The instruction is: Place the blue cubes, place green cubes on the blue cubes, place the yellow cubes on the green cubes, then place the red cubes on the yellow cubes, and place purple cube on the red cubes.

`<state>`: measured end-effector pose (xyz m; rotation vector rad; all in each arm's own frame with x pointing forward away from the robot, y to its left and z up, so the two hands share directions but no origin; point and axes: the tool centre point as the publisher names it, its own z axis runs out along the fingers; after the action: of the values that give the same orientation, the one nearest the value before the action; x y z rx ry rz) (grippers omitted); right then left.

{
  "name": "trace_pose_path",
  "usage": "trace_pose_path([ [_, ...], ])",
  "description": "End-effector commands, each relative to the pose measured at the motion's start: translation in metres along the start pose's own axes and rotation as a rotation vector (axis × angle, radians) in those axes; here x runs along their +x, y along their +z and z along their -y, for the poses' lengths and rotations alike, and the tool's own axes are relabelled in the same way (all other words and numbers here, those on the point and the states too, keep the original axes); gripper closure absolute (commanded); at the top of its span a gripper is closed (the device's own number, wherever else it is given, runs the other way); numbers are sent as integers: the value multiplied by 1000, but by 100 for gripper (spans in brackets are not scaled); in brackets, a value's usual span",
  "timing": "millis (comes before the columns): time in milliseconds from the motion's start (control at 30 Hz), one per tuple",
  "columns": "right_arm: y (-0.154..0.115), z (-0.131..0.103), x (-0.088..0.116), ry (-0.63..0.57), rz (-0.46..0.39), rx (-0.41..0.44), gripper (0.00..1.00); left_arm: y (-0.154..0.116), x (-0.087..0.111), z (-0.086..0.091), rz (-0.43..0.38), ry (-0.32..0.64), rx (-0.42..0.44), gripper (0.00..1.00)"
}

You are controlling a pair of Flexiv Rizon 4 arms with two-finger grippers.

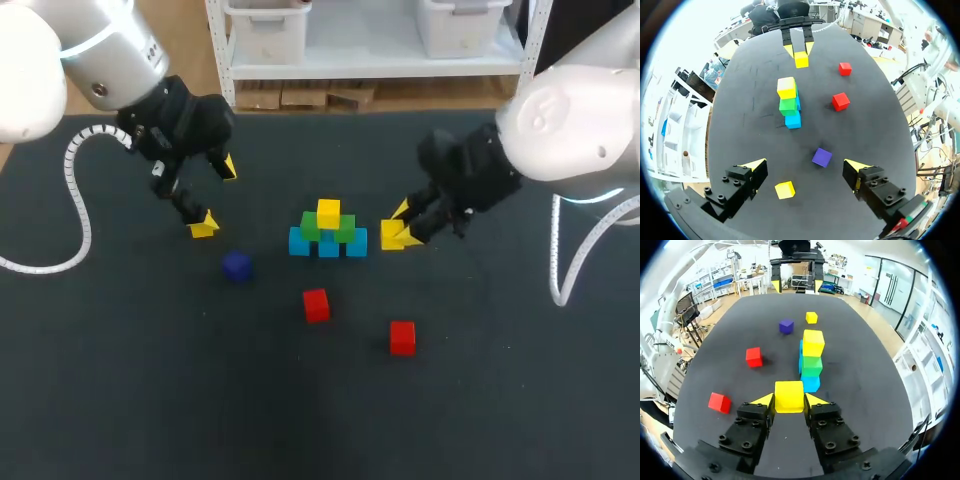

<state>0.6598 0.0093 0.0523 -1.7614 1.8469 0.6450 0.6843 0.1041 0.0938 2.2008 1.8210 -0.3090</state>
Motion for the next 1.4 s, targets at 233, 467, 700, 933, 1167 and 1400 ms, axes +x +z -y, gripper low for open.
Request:
trace_pose_path([
  [233, 4, 20, -18, 8, 2, 4, 100, 0, 1, 1, 3, 3, -3, 0],
  [467, 6, 30, -30, 5, 6, 13, 100, 0, 1, 1, 3, 3, -3, 0],
  [700, 12, 35, -39, 2, 4, 14, 100, 0, 1, 1, 3, 3, -3, 0],
  [933, 18, 35, -42, 9, 3, 6, 100, 0, 1, 1, 3, 3, -3, 0],
  [1167, 21, 36, -45, 10, 1, 0, 100, 0, 1, 1, 3, 3, -3, 0],
  [1400, 24, 36, -47, 8, 1, -5, 100, 0, 1, 1, 3, 3, -3, 0],
])
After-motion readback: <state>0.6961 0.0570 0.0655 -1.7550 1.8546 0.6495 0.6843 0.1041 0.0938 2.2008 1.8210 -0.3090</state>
